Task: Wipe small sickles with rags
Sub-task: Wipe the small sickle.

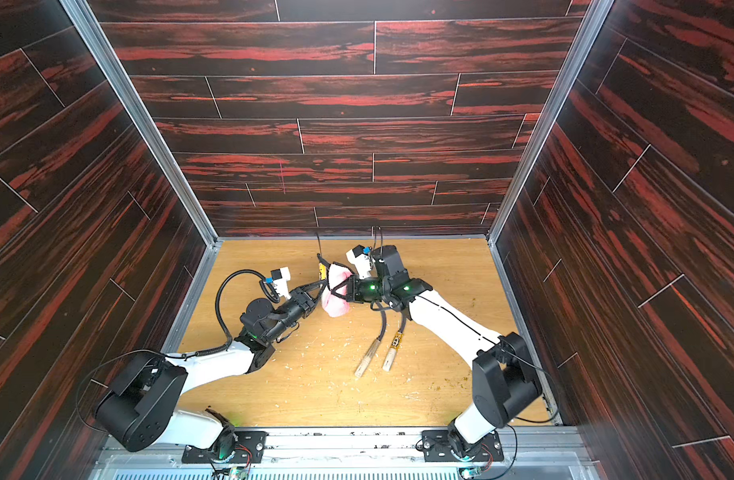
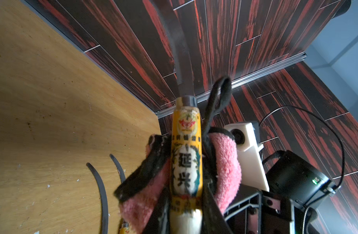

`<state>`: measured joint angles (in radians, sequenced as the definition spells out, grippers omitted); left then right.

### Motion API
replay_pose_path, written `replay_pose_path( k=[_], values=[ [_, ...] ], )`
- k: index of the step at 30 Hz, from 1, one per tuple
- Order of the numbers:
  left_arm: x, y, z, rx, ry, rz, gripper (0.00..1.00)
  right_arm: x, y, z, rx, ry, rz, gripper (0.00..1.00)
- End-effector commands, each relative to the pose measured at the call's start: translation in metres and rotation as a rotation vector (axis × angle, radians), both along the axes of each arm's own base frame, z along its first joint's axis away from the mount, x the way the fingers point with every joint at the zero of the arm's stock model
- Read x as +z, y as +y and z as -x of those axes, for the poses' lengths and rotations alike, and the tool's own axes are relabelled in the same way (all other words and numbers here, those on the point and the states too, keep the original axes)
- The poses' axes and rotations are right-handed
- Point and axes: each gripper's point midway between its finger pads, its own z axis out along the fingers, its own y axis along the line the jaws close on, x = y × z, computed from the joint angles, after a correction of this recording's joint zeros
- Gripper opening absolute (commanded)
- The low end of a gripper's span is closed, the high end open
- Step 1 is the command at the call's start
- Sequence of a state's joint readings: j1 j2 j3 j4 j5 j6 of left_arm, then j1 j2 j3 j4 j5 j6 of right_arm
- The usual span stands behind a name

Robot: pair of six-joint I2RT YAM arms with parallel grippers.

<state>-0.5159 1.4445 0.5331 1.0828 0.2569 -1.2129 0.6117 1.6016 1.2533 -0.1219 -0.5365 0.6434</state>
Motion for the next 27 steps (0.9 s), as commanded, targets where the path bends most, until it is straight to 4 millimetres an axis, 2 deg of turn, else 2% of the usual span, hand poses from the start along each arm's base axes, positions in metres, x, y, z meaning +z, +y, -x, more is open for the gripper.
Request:
replay_pose_path(
  k=[1, 7, 17, 23, 27],
  values=[
    [0.017, -0.025, 0.036, -0.162, -0.058, 0.022, 0.00, 0.027, 0.020, -0.012, 0.042, -0.065, -0.080, 0.00],
    [0.013, -0.032, 0.045, -0.191, -0.049, 0.016, 0.00, 0.034, 0.026, -0.032, 0.038, -0.075, -0.099, 0.00],
    [-0.003, -0.041, 0.055, -0.217, -0.014, 0.006, 0.00, 0.044, 0.031, -0.050, 0.039, -0.095, -0.117, 0.00],
    [-0.005, -0.039, 0.058, -0.209, -0.010, -0.009, 0.00, 0.049, 0.017, -0.064, -0.013, -0.133, -0.105, 0.00],
    [-0.003, -0.037, 0.060, -0.204, -0.014, -0.030, 0.00, 0.049, -0.004, -0.084, -0.101, -0.175, -0.054, 0.00]
  ],
)
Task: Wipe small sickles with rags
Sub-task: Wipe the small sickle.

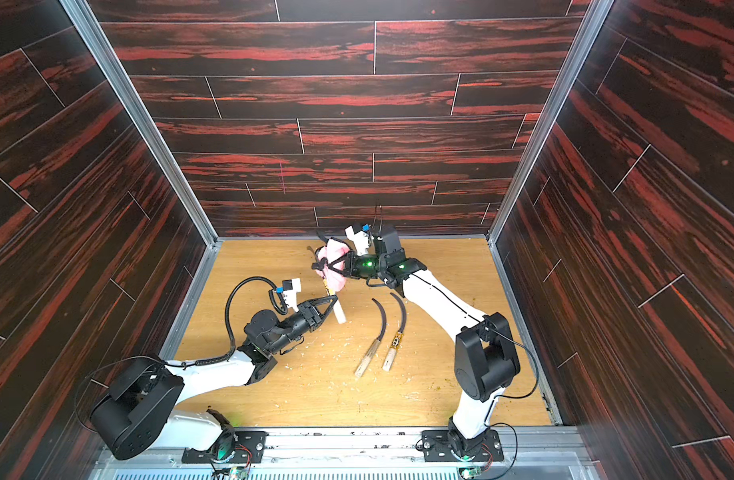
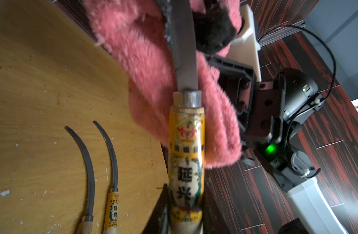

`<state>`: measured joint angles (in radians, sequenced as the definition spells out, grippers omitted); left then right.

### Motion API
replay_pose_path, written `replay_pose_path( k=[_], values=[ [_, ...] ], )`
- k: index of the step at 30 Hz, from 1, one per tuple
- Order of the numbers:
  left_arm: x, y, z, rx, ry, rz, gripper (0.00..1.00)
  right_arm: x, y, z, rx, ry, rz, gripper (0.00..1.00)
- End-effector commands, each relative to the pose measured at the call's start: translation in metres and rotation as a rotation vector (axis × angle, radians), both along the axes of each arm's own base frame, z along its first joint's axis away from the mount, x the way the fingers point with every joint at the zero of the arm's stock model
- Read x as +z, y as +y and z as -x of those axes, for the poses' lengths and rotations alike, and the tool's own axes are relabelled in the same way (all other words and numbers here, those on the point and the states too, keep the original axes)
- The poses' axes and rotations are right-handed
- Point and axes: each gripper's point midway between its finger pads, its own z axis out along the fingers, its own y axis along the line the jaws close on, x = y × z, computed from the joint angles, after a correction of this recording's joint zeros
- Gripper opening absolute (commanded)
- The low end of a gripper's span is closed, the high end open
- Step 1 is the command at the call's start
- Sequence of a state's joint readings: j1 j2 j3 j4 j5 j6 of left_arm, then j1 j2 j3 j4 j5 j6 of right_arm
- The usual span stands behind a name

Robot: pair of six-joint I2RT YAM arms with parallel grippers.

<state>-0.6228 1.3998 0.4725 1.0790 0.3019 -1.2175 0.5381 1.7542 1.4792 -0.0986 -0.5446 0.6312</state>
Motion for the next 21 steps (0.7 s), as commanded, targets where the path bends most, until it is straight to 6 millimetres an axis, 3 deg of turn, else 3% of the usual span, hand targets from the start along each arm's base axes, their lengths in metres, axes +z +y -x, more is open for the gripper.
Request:
replay_pose_path(
  k=[1, 7, 11, 14, 21],
  values=[
    [0.007, -0.003, 0.015, -0.049, -0.034, -0.022, 0.00, 0.016, -0.016, -0.024, -0.083, -0.096, 0.022, 0.00],
    [0.009, 0.002, 0.017, -0.028, -0.042, -0.051, 0.00, 0.001, -0.061, -0.044, -0.251, -0.109, 0.157, 0.00],
    [0.012, 0.008, 0.014, 0.007, -0.052, -0.075, 0.00, -0.010, -0.071, -0.034, -0.259, -0.102, 0.205, 0.00],
    [0.015, 0.012, 0.010, 0.029, -0.059, -0.096, 0.00, -0.015, -0.070, -0.012, -0.205, -0.069, 0.182, 0.00],
    [0.020, 0.018, -0.003, 0.064, -0.071, -0.096, 0.00, -0.018, -0.063, 0.068, -0.069, -0.003, 0.109, 0.00]
  ],
)
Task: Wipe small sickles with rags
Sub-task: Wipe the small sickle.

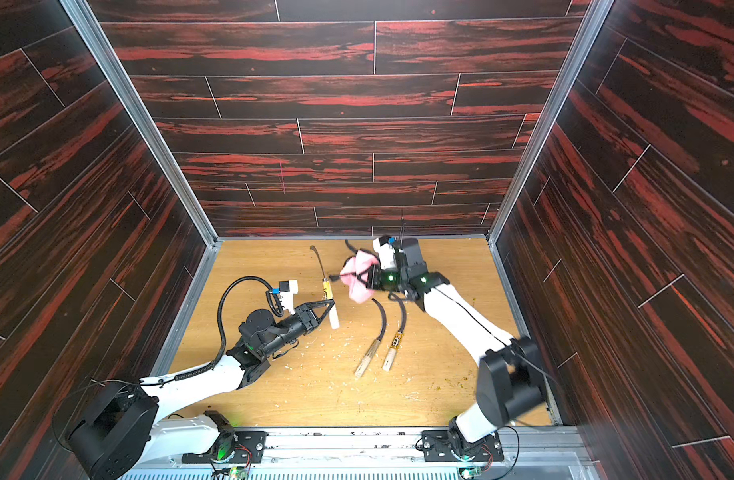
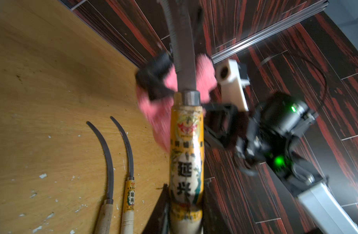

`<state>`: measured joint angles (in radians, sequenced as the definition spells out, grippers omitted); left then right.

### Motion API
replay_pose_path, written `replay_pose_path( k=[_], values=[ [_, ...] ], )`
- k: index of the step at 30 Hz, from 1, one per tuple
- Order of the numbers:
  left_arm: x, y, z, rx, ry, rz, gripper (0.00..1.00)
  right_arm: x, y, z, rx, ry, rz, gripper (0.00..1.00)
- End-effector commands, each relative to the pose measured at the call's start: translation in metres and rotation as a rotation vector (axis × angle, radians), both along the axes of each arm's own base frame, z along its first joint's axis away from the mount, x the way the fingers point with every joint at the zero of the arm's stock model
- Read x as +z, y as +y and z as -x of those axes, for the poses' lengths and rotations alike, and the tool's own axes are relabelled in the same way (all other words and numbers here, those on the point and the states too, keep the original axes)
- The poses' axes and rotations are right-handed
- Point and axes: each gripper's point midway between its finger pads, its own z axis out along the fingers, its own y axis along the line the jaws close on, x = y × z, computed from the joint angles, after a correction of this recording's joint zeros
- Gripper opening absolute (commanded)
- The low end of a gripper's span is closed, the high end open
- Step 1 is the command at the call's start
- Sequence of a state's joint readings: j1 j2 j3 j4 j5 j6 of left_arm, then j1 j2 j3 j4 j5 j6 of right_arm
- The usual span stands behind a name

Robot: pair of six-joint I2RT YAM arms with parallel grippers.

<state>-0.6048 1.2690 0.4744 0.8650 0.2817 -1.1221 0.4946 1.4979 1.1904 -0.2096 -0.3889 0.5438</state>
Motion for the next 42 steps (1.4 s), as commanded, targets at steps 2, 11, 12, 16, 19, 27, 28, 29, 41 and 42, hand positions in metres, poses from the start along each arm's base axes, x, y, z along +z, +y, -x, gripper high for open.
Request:
replay_pose_path(
  k=[2, 11, 12, 16, 19, 27, 28, 29, 41, 42],
  values=[
    [0.024, 0.002, -0.010, 0.024, -0.071, 0.015, 0.00, 0.018, 0.011, 0.046, 0.090, 0.005, -0.067, 0.00],
    [0.029, -0.003, -0.015, 0.017, -0.077, 0.018, 0.00, 0.010, 0.040, 0.061, 0.156, 0.067, -0.159, 0.00],
    [0.027, -0.003, -0.015, 0.017, -0.075, 0.014, 0.00, 0.011, 0.043, 0.060, 0.159, 0.068, -0.169, 0.00],
    [0.023, -0.003, -0.015, 0.012, -0.065, 0.009, 0.00, 0.014, 0.050, 0.055, 0.168, 0.073, -0.196, 0.00],
    [0.021, -0.005, -0.014, 0.003, -0.061, 0.019, 0.00, 0.018, 0.055, 0.051, 0.177, 0.070, -0.213, 0.00],
    [0.017, -0.013, -0.009, -0.043, -0.048, 0.031, 0.00, 0.030, 0.072, 0.030, 0.199, 0.046, -0.229, 0.00],
    [0.016, -0.014, -0.008, -0.049, -0.046, 0.030, 0.00, 0.031, 0.073, 0.028, 0.199, 0.045, -0.230, 0.00],
    [0.016, -0.015, -0.007, -0.054, -0.043, 0.028, 0.00, 0.033, 0.074, 0.024, 0.197, 0.039, -0.229, 0.00],
    [0.007, -0.019, 0.004, -0.088, -0.028, -0.014, 0.00, 0.043, 0.079, -0.011, 0.187, 0.002, -0.227, 0.00],
    [0.006, -0.019, 0.005, -0.089, -0.026, -0.018, 0.00, 0.044, 0.078, -0.015, 0.184, -0.003, -0.228, 0.00]
  ],
)
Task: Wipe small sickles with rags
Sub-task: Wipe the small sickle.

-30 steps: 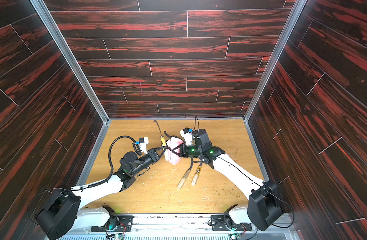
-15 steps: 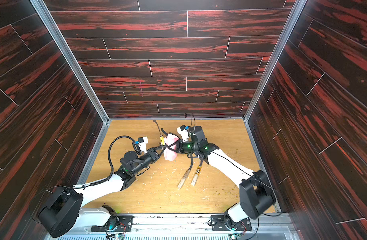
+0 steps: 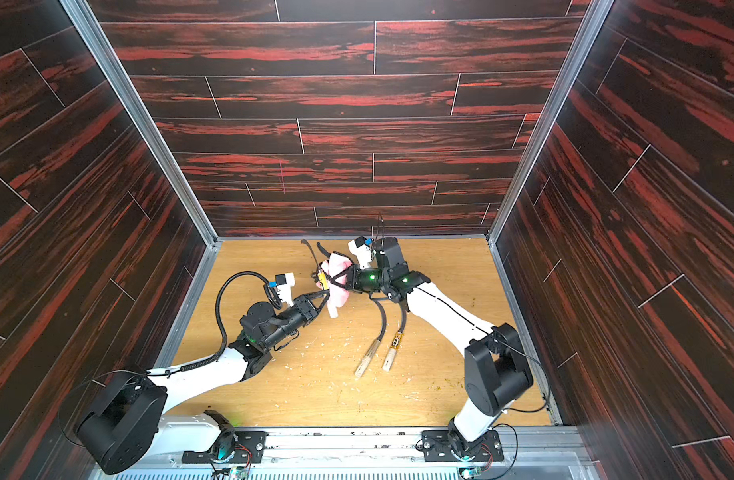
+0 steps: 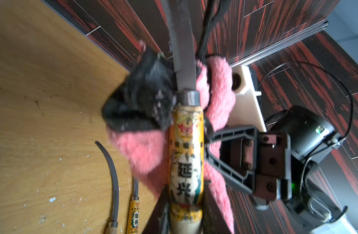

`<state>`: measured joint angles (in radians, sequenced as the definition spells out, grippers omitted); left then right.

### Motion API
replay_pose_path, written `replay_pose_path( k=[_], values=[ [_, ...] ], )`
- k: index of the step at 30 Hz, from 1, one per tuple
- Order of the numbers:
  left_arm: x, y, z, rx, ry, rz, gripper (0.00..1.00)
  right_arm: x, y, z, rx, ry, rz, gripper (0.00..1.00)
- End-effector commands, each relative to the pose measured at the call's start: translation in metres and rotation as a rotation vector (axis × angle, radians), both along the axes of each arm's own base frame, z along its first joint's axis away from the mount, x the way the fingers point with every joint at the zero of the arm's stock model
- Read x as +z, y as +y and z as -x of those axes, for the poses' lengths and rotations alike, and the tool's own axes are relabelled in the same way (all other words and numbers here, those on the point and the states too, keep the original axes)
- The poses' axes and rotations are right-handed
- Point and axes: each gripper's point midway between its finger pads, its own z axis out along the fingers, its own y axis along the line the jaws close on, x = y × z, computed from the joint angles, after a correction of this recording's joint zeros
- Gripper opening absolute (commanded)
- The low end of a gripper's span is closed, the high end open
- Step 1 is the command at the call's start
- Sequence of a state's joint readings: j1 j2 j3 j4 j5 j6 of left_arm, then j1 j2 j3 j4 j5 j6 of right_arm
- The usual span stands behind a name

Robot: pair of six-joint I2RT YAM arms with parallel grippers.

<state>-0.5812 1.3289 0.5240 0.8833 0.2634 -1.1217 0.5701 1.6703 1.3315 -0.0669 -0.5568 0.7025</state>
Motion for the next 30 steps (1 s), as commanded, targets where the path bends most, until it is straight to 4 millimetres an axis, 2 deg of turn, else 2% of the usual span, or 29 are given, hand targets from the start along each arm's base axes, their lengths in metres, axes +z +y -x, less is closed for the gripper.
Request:
replay_pose_path(
  k=[1, 6, 12, 19, 26, 28, 30],
  values=[
    [0.001, -0.020, 0.026, -0.131, -0.016, -0.026, 0.00, 0.025, 0.008, -0.019, 0.019, -0.087, -0.052, 0.00],
    [-0.005, -0.013, 0.032, -0.115, -0.004, -0.047, 0.00, 0.023, -0.002, -0.046, -0.016, -0.090, -0.027, 0.00],
    [-0.008, -0.001, 0.036, -0.076, -0.002, -0.106, 0.00, -0.003, -0.021, -0.063, -0.078, -0.056, 0.057, 0.00],
    [-0.015, 0.020, 0.038, 0.009, 0.020, -0.211, 0.00, -0.051, -0.037, -0.049, -0.084, 0.008, 0.200, 0.00],
    [-0.045, 0.035, 0.045, 0.026, 0.102, -0.360, 0.00, -0.094, -0.058, -0.029, -0.090, 0.053, 0.377, 0.00],
    [-0.049, 0.038, 0.049, 0.022, 0.111, -0.374, 0.00, -0.110, -0.071, -0.030, -0.134, 0.061, 0.452, 0.00],
    [-0.049, 0.041, 0.052, 0.026, 0.110, -0.375, 0.00, -0.119, -0.076, -0.029, -0.144, 0.072, 0.479, 0.00]
  ],
)
